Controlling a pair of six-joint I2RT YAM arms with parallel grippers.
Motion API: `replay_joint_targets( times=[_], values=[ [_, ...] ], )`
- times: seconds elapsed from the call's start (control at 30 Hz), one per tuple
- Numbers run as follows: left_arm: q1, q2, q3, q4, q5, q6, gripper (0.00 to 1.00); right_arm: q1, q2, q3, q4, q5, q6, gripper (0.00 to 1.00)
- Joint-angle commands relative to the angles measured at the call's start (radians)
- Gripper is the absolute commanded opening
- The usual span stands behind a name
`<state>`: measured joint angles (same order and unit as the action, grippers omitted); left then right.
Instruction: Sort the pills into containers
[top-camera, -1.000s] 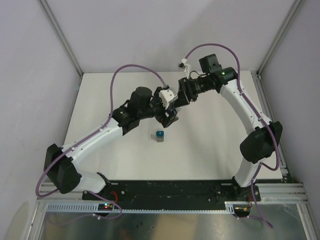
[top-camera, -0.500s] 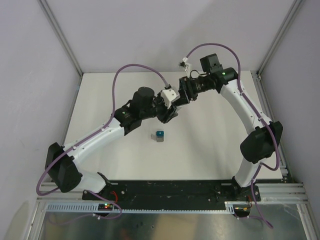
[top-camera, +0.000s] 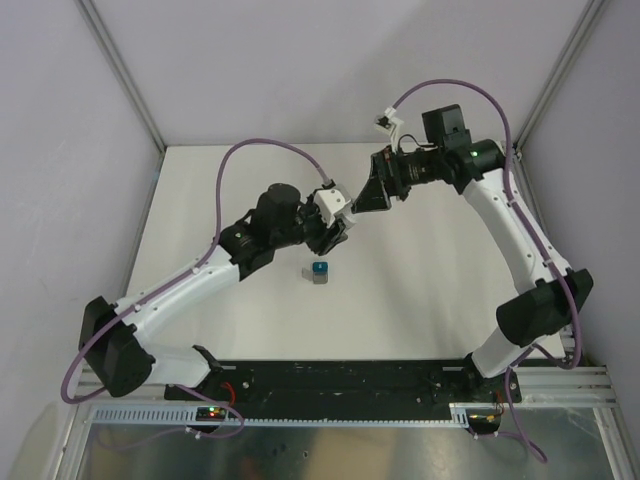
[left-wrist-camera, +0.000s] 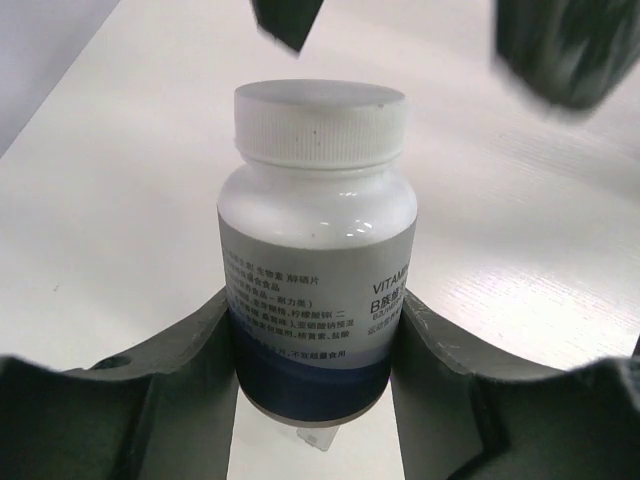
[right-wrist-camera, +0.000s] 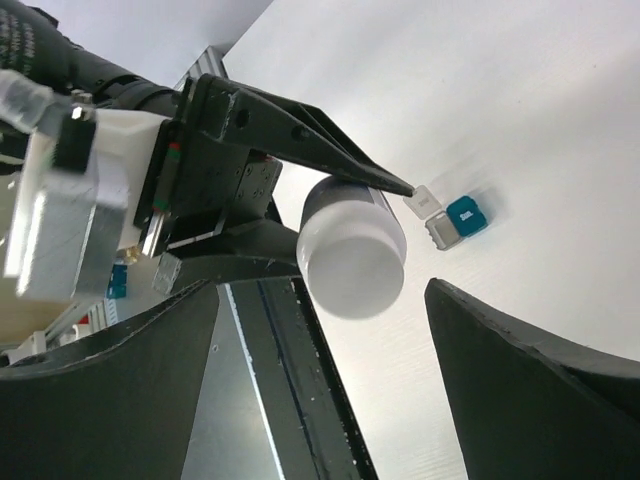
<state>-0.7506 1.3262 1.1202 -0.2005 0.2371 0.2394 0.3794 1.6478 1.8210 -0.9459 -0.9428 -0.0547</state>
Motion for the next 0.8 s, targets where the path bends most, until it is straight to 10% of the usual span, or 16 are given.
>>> replay_joint_targets(
  times=[0.0, 0.77],
  values=[
    [0.002, -0.082, -0.018, 0.023, -0.023, 0.029, 0.0, -0.012, -0.076, -0.016, 0.025, 0.031, 0.01, 0.9],
    [-0.001, -0.094, -0.012, 0.005, -0.044, -0.028, 0.0, 0.042, -0.003, -0.008, 0.067, 0.021, 0.043, 0.74]
  ],
)
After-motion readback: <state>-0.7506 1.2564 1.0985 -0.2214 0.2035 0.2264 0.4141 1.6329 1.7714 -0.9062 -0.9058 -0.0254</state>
